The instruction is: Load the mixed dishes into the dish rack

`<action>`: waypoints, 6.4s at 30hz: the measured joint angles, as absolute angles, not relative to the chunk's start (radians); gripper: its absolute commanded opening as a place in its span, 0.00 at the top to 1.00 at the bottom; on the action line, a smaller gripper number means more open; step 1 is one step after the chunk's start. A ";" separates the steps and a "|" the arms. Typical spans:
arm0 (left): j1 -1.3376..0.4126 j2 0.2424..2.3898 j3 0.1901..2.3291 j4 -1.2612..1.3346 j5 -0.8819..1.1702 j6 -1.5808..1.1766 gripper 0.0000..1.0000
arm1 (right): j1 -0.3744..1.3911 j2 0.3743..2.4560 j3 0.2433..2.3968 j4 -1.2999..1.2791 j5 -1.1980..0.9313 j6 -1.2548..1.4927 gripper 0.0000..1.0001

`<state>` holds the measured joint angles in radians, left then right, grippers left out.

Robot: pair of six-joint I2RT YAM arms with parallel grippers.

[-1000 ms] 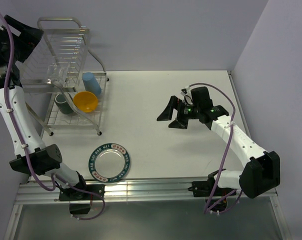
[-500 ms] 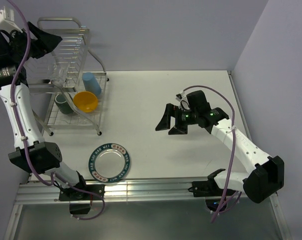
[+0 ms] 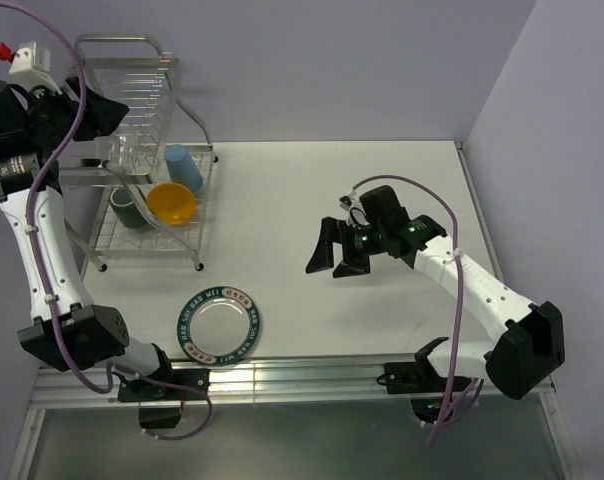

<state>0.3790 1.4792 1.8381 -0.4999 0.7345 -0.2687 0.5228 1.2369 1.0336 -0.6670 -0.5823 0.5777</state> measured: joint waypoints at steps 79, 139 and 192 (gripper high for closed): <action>0.200 1.386 1.906 -0.786 -0.001 -0.511 0.09 | 0.510 1.250 1.013 -0.538 -0.615 0.665 0.00; 0.268 1.816 2.305 -0.962 -0.001 -0.631 0.41 | 0.342 1.241 0.923 -0.353 -0.697 0.736 0.00; 0.311 1.911 2.456 -0.990 0.218 -0.724 0.01 | 0.336 1.284 0.950 -0.363 -0.682 0.750 0.00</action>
